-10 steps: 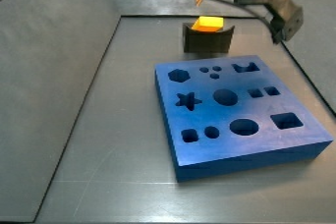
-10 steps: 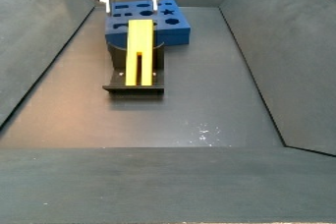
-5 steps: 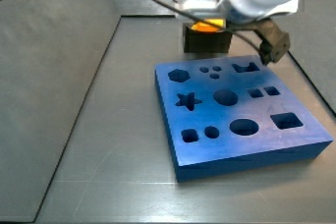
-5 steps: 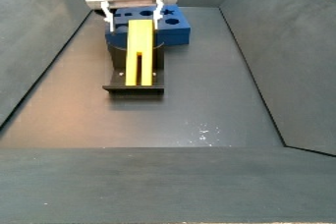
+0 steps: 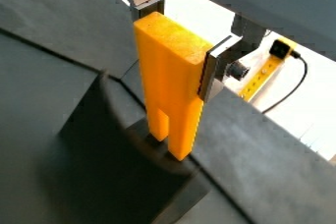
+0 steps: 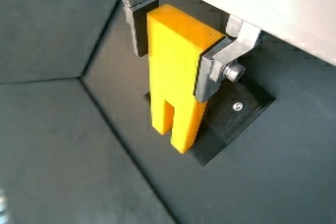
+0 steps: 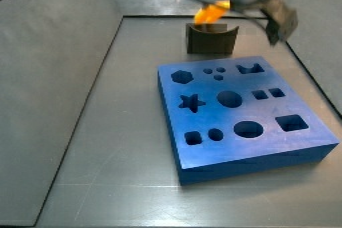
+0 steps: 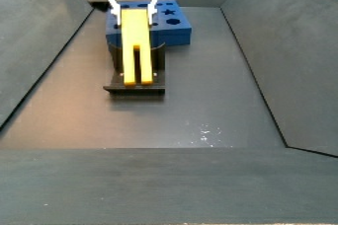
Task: Pick up the double-square object. Move up. Place the double-square object on the fixture. Regrasp the double-square object. Move to above the board. Insert the double-square object.
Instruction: Move to above the board.
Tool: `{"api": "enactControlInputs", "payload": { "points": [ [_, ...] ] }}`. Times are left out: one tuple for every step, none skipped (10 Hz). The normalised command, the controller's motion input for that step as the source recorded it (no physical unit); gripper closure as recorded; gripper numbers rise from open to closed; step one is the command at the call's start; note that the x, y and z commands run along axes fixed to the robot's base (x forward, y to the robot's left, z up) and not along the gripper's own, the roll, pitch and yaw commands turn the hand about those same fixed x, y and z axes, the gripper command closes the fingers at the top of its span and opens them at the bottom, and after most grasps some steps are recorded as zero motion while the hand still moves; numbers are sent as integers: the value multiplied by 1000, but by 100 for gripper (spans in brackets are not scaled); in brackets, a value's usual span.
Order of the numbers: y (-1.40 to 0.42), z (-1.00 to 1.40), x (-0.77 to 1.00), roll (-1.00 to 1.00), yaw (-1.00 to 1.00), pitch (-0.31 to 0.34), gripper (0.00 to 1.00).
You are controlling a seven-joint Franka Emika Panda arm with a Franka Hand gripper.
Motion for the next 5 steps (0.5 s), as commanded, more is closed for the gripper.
{"api": "enactControlInputs", "payload": {
  "points": [
    [306, 1000, -164, -17, -161, -435, 100],
    [298, 1000, -168, -21, -245, -395, 100],
    [293, 1000, -172, -16, -278, -363, 100],
    [277, 1000, -175, -22, -339, -256, 100],
    [268, 1000, -174, -24, -362, -207, 100]
  ]
}}
